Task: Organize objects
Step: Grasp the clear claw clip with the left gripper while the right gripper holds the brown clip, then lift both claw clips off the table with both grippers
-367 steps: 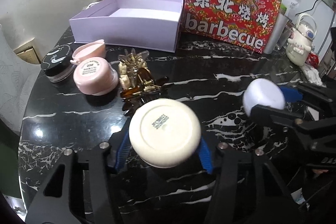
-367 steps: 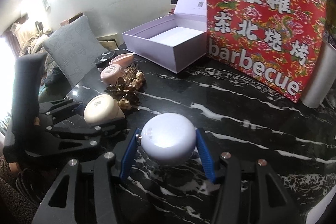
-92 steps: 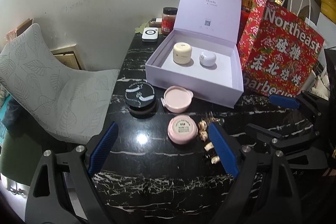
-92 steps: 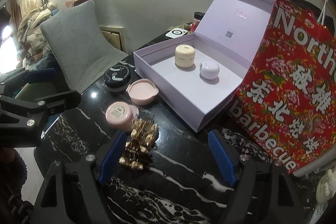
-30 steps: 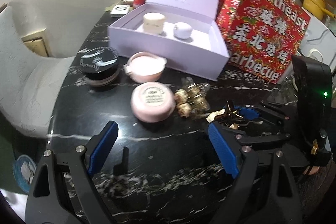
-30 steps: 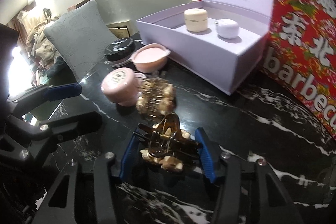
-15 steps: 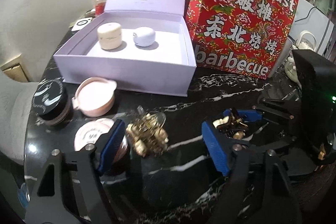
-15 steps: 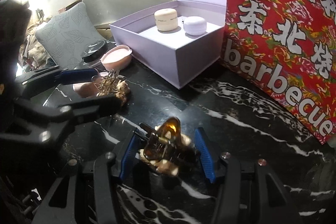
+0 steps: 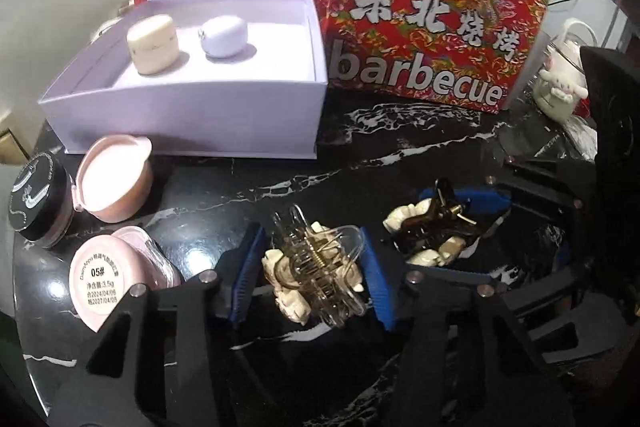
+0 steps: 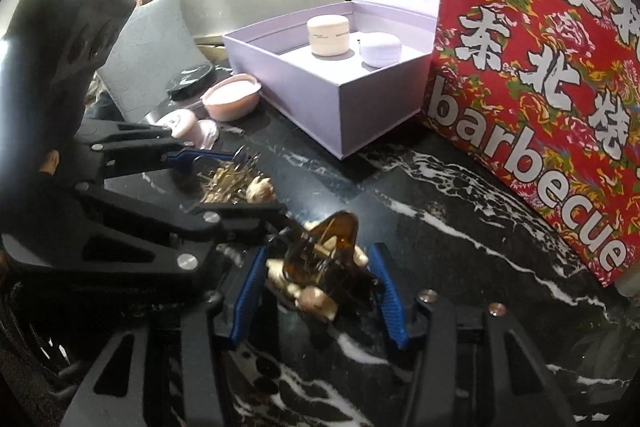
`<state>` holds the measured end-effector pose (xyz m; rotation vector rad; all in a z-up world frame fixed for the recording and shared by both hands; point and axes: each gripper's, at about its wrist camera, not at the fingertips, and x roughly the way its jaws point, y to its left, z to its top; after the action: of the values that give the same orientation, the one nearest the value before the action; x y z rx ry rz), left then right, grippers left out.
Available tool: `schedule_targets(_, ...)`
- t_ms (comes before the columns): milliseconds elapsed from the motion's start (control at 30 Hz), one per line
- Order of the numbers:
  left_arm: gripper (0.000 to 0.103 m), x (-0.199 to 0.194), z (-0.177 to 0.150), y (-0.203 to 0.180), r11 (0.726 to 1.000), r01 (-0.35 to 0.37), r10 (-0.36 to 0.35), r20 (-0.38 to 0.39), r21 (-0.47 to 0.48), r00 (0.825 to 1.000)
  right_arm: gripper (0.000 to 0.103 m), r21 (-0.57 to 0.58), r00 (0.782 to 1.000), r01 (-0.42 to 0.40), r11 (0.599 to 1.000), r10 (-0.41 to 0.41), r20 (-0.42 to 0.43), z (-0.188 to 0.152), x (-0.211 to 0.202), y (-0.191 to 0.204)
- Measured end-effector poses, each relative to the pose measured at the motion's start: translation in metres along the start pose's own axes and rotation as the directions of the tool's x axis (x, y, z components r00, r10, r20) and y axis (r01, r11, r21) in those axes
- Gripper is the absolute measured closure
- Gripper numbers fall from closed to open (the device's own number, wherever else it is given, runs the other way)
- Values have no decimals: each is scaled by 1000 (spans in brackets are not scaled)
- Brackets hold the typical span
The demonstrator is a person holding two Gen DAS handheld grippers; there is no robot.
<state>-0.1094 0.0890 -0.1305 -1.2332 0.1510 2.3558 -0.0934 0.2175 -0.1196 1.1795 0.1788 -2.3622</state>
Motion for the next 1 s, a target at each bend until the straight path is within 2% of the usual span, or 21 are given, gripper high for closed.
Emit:
schedule_targets(400,58,-21,-21,-5,1000,4,-4,-6,-8,1000,50,-11,1000,7,1000,-7,-2,-19,-16,6)
schedule_targets(433,58,-23,-23,-4,1000,1,-1,-5,-12,1000,49,-18,1000,13,1000,-13,-2,-20,-16,8)
schedule_targets(500,58,-28,-29,-2,1000,-6,6,3,-21,1000,40,-30,1000,25,999,-25,-2,-22,-15,12)
schedule_targets(600,57,-33,-36,0,999,-18,18,20,-32,1000,35,-39,999,34,999,-34,-6,-22,-13,17)
schedule_targets(700,51,-35,-40,-1,999,-47,47,23,-23,999,34,-46,999,51,998,-51,-9,-22,-12,19)
schedule_targets(833,42,-36,-41,2,997,-66,67,33,-27,997,34,-28,997,71,997,-72,-10,-23,-13,16)
schedule_targets(900,41,-35,-41,1,997,-73,73,38,-13,997,43,-18,997,75,997,-76,-7,-23,-14,13)
schedule_targets(1000,40,-34,-43,-5,994,-102,100,37,33,994,49,-15,997,77,997,-77,-3,-24,-17,10)
